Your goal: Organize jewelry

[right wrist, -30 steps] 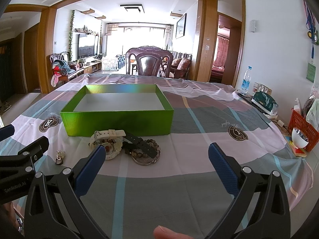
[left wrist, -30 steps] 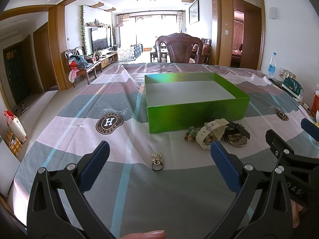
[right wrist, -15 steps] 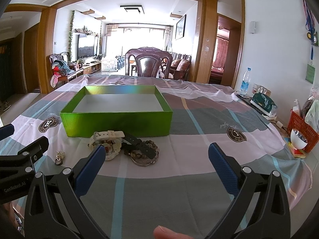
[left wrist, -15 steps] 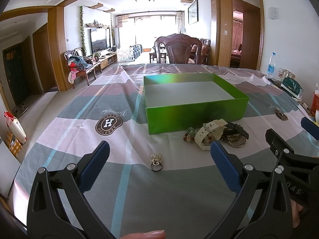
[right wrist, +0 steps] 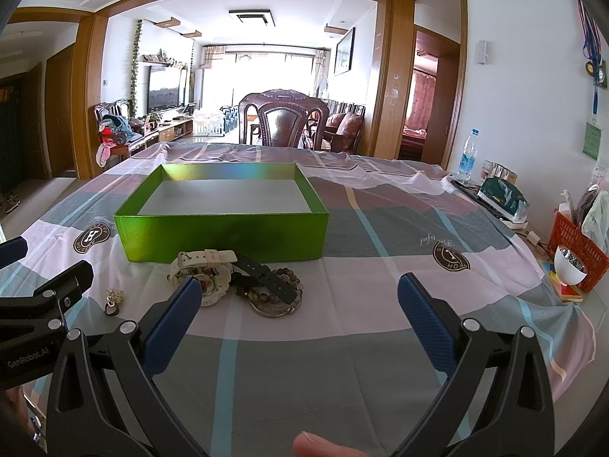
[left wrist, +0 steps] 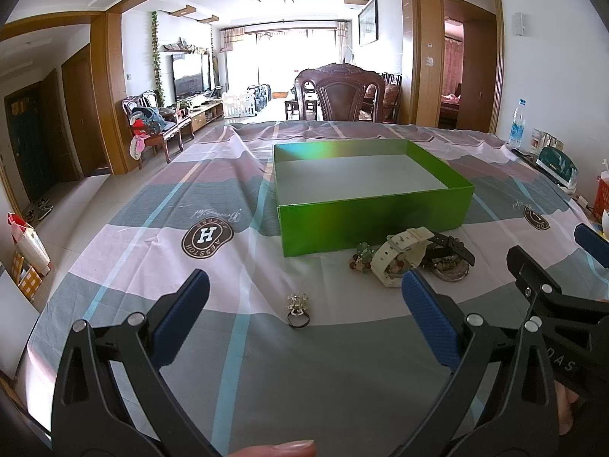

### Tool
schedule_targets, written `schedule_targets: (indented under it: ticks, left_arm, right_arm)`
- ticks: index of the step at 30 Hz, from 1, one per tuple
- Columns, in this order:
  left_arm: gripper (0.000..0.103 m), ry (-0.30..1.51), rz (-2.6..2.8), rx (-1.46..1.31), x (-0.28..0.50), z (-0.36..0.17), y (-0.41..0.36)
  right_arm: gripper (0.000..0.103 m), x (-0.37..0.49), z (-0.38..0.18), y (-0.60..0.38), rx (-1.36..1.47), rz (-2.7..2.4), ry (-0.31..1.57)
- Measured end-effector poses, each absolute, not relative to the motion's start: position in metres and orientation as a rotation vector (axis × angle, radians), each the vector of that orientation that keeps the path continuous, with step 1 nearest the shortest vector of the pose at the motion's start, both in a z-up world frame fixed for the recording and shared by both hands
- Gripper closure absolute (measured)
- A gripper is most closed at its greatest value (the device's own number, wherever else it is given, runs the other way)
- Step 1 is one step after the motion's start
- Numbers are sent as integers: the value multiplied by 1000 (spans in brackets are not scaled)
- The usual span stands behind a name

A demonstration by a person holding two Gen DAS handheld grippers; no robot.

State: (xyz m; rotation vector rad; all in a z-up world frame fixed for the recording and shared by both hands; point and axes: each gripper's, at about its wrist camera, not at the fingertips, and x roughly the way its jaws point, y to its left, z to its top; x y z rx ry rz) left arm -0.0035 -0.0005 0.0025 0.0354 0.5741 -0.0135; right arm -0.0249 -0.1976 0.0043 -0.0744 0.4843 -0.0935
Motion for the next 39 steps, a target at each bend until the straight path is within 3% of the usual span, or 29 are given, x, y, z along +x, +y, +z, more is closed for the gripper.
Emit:
schedule_targets:
  ticks: [10, 16, 18, 20, 24, 30, 33, 39]
  left_arm:
    - [3, 604, -19, 36, 5, -2, -1]
    - [3, 747, -76, 28, 36, -15, 2]
    - [4, 770, -92, 36, 47, -16, -1]
    - [10, 791, -105, 54, 58, -14, -10]
    - [14, 837, -154, 123, 87, -25, -36]
    - [42, 933, -222, 181, 120, -46, -66]
    - [74, 973, -264, 140, 132, -54, -68]
    - [87, 985, -228, 87, 138, -57, -59]
  right_arm:
    - [3, -19, 3, -202, -89, -72, 508]
    - [3, 18, -12, -227, -116, -44, 695]
    - [13, 29, -21, -235, -86, -14, 763]
    - [32, 38, -30, -243, -69, -14, 821]
    - [39, 42, -42, -251, -67, -26, 853]
    - [39, 46, -52, -259, -60, -13, 882]
    - [39, 54, -53, -263, -62, 10, 896]
    - [41, 72, -48, -252, -67, 102, 899]
